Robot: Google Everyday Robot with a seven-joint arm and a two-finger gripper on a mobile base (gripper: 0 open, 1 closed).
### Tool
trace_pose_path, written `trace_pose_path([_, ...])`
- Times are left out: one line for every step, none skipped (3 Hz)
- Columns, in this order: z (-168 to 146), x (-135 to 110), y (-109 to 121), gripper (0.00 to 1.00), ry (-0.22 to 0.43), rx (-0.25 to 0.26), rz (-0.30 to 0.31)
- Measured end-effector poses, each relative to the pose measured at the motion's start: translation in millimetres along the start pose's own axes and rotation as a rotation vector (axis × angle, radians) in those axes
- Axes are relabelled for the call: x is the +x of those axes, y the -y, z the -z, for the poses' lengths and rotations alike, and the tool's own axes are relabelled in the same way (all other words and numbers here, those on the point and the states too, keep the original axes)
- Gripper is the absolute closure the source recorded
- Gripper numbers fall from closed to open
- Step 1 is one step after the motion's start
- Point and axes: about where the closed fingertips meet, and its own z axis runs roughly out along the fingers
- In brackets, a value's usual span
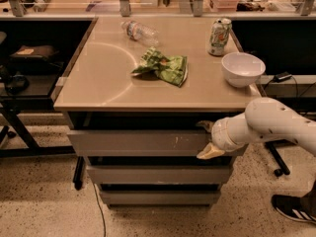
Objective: Open top drawer
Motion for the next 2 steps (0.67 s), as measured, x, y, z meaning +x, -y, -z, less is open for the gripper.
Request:
trace_pose_path([4.7, -2.6, 2.0, 0.64, 0.0, 0.0, 0.0])
trace_pose_path([8.0, -4.5, 3.4, 0.89, 0.0, 0.0, 0.0])
